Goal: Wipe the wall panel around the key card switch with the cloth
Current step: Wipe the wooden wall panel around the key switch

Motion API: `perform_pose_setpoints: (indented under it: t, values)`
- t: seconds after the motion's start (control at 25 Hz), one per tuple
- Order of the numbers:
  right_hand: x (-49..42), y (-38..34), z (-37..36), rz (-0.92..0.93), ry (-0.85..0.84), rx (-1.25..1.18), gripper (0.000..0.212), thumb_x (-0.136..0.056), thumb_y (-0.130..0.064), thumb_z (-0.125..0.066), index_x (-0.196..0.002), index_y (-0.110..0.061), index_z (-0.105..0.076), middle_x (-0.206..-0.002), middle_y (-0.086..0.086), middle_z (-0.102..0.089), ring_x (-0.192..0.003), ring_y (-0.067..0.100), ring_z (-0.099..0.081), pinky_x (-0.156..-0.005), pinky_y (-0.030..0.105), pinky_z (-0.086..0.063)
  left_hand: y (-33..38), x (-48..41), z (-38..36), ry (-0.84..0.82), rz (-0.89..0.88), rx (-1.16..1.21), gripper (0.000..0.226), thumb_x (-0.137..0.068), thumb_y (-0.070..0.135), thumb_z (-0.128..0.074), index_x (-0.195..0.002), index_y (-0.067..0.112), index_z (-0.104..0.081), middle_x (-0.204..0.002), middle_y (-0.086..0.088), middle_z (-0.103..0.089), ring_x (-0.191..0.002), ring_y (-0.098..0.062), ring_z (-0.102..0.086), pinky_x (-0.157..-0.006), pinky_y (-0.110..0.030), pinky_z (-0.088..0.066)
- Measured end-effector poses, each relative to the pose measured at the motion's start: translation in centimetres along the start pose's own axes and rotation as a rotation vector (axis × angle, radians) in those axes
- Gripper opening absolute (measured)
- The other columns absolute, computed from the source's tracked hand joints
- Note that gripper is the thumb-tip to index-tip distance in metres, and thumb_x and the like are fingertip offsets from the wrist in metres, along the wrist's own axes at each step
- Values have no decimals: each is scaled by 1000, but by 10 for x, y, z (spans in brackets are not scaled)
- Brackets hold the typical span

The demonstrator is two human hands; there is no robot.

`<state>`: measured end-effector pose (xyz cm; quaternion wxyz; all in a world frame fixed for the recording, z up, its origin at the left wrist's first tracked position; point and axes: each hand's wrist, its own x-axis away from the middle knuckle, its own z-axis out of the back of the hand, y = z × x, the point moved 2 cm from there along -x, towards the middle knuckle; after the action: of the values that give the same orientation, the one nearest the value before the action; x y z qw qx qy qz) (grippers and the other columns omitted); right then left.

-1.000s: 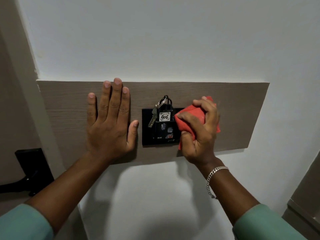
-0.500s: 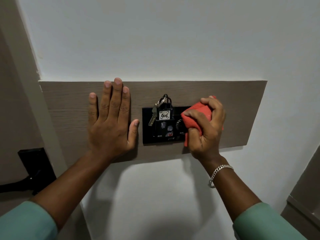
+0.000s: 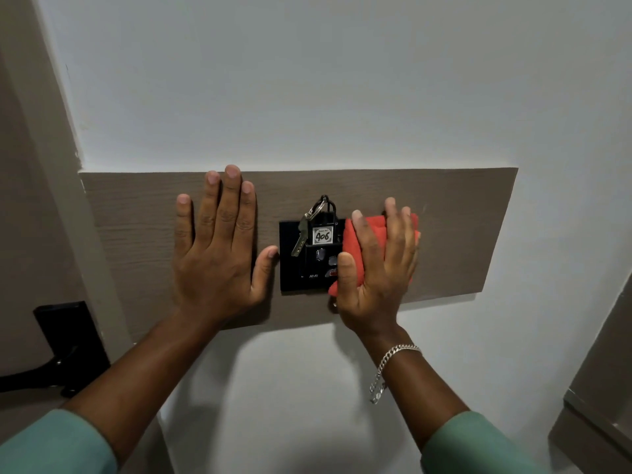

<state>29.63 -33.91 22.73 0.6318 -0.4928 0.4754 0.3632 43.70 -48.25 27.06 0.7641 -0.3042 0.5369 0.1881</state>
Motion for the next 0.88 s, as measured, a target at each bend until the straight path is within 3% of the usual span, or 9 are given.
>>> perform_pose_setpoints:
  t: [0.16, 0.28, 0.32, 0.44, 0.48, 0.6, 0.76, 0.88]
  values:
    - [-11, 9, -2, -162, 35, -27, 53, -102, -56, -28, -146, -33, -46, -165, 10, -30, -158, 28, -17, -127, 60, -17, 0, 1, -1, 10, 5, -9, 76, -96, 48, -35, -154, 1, -17, -161, -19, -11, -151, -34, -7, -123, -50, 2]
    - [4, 18, 5, 160, -76, 73, 52, -100, -54, -34, -146, -32, -42, -162, 13, -34, -155, 36, -21, -125, 62, -19, 0, 1, -2, 2, 2, 10, 77, -97, 49, -34, -155, 2, -16, -162, -21, -12, -152, -32, -3, -122, -52, 0]
    - [5, 26, 9, 170, -84, 66, 52, -100, -53, -34, -146, -30, -42, -161, 14, -34, -155, 37, -23, -123, 65, -21, 0, 2, -2, -1, 2, 8, 77, -97, 49, -33, -155, 2, -16, -162, -21, -13, -152, -32, -2, -122, -52, 0]
    - [-11, 22, 4, -199, 67, -43, 51, -101, -51, -33, -147, -30, -44, -165, 11, -31, -157, 29, -18, -123, 64, -23, 0, 3, -3, -3, 6, 3, 78, -97, 50, -33, -155, 2, -15, -162, -21, -12, -152, -31, -1, -122, -53, 0]
    - [-15, 14, 0, -208, 85, -39, 51, -102, -52, -32, -147, -32, -44, -165, 11, -31, -157, 28, -18, -125, 61, -21, 0, 3, -3, -2, 3, -2, 78, -97, 50, -33, -155, 2, -15, -162, -21, -11, -152, -31, 0, -122, -53, -1]
    - [-10, 15, 0, 141, -11, 47, 52, -101, -52, -34, -146, -28, -45, -161, 16, -35, -154, 37, -25, -124, 63, -22, -1, 2, -3, 10, 4, 15, 77, -97, 48, -34, -155, 2, -16, -162, -20, -11, -152, -30, 0, -122, -53, -2]
    - [-15, 16, 1, -50, 36, -24, 52, -101, -54, -34, -142, -27, -51, -161, 13, -38, -155, 34, -24, -125, 61, -20, 0, 3, -5, 27, 7, 18, 76, -97, 48, -35, -155, 2, -16, -162, -21, -13, -152, -30, 0, -122, -52, -1]
    - [-18, 10, -1, 152, -3, 46, 48, -100, -50, -39, -141, -28, -53, -157, 13, -44, -153, 35, -28, -123, 62, -23, 0, 3, -5, 27, -2, 31, 76, -97, 48, -34, -155, 2, -16, -161, -22, -16, -152, -31, -2, -122, -52, 0]
